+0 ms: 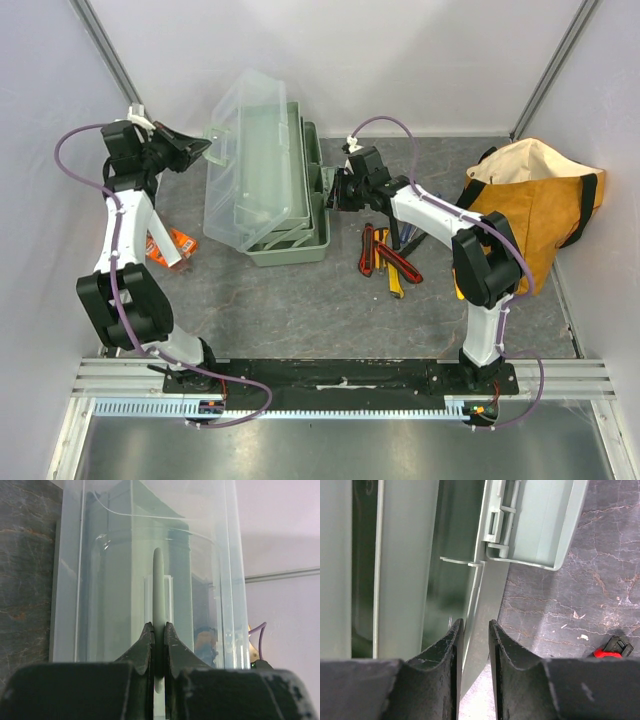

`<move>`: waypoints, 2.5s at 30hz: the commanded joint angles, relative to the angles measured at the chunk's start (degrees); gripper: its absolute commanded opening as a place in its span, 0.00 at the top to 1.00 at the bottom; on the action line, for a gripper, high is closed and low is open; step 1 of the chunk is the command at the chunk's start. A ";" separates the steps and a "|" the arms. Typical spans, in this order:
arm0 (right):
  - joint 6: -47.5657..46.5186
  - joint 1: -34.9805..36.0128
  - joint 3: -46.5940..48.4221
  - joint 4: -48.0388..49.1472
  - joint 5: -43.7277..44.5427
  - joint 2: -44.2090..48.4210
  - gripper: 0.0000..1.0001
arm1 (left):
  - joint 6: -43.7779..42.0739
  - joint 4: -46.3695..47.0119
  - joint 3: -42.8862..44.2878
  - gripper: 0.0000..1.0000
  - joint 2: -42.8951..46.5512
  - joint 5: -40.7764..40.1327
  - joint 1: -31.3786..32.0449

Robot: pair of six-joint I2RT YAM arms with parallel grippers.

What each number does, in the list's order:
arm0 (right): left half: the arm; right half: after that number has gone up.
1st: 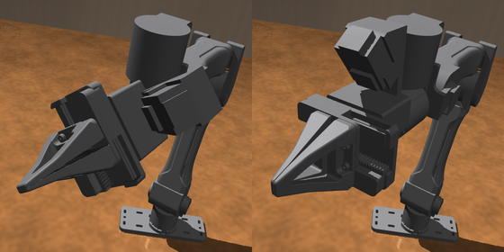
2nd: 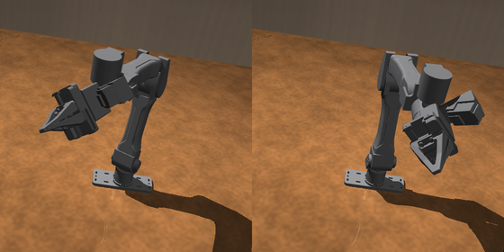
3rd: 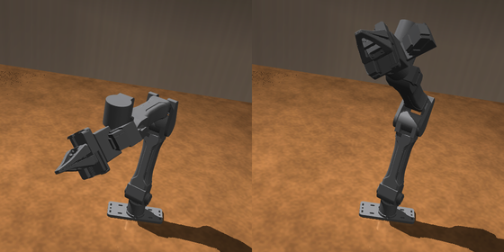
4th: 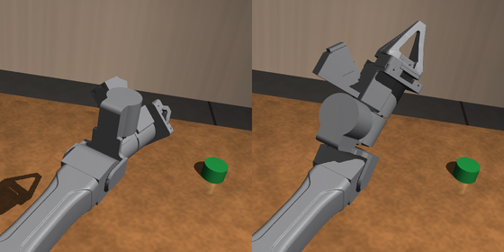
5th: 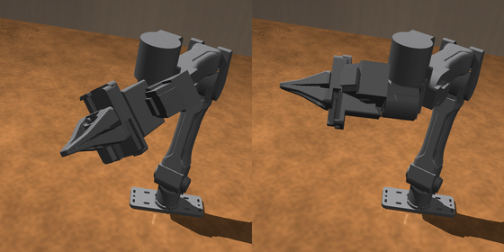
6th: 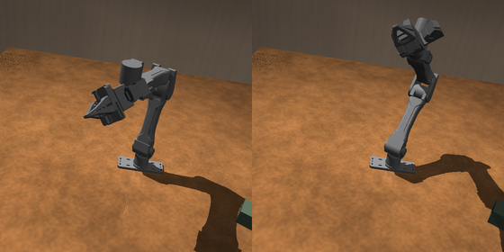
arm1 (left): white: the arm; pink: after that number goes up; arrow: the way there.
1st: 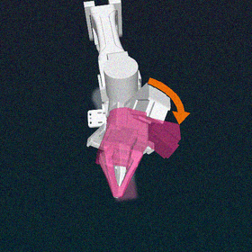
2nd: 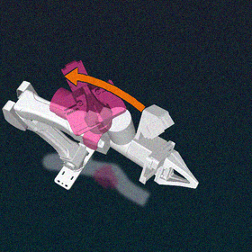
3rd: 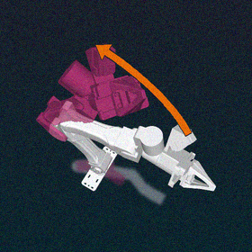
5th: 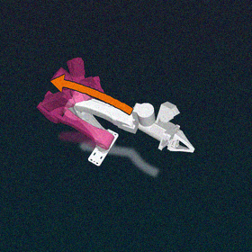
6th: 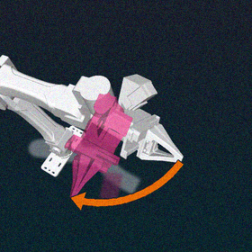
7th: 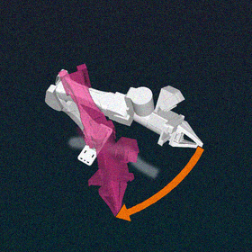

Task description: Pack the tool kit

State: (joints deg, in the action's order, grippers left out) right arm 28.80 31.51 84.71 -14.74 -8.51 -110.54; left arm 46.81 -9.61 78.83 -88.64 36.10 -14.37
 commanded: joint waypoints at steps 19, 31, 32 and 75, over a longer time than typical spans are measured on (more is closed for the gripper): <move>4.33 -1.53 -3.14 -7.32 19.67 0.33 0.97 | -5.14 3.54 -3.07 0.98 -2.58 8.46 -13.58; 8.21 -3.73 -8.33 -6.00 22.58 3.40 0.98 | -3.13 5.56 -3.15 0.61 -9.35 14.25 -13.49; 8.29 -3.82 -8.42 -5.74 22.31 3.40 0.98 | -2.60 5.91 -3.24 0.52 -9.79 14.70 -13.40; 9.70 -6.11 -13.60 -1.34 14.32 3.40 1.00 | -30.54 1.52 -9.31 0.30 -9.71 -24.57 -0.83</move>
State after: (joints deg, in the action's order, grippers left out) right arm 39.20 25.08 73.28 -9.21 8.29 -102.48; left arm 22.59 -6.76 70.63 -101.69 14.79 -18.02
